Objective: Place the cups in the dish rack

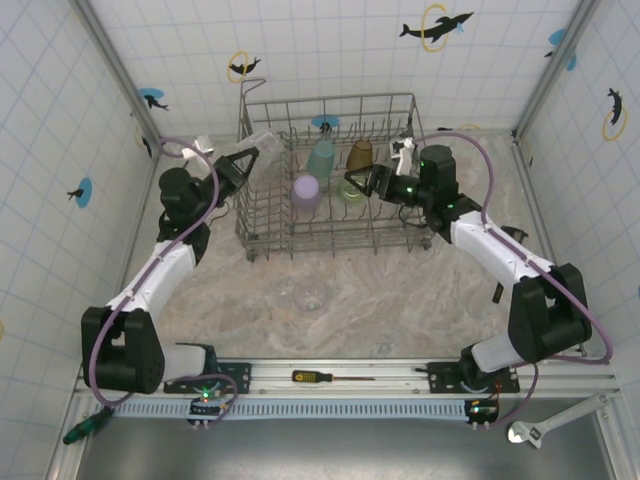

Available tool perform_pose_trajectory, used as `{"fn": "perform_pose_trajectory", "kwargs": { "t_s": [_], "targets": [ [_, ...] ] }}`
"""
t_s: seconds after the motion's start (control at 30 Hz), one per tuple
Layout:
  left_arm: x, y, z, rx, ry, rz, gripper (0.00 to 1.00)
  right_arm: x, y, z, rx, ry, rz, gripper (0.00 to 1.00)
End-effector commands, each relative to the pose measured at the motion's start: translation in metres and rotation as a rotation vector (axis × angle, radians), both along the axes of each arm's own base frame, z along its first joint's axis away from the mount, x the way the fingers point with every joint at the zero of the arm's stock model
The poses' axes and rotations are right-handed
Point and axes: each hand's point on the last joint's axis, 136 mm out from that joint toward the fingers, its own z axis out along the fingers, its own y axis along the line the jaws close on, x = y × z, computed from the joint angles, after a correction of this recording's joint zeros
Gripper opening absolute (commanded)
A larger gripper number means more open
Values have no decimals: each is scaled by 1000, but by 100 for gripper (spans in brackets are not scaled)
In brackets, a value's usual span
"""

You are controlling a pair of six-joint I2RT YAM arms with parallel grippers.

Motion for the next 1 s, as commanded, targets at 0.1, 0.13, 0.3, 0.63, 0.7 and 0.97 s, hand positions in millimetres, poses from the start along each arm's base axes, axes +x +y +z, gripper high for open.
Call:
{"fn": "perform_pose_trajectory", "kwargs": {
  "t_s": [0.1, 0.13, 0.3, 0.63, 0.7, 0.97],
  "targets": [
    [-9, -37, 33, -70, -78, -127, 0, 3, 26, 45, 133, -84, 104, 100],
    [-10, -41, 33, -77, -75, -144, 0, 3, 29, 47, 142, -84, 113, 99],
    [-14, -56, 29, -121, -59, -198, 0, 7, 37, 52, 162, -82, 135, 100],
    [-23, -89, 21, -156, -42, -306, 0, 21, 46, 44, 196, -18, 136, 100],
    [-25, -93, 21, -165, -43, -321, 0, 24, 47, 42, 199, -9, 135, 100],
    [-27, -102, 15, -179, -27, -357, 0, 32, 50, 41, 259, 22, 144, 97]
  ]
}}
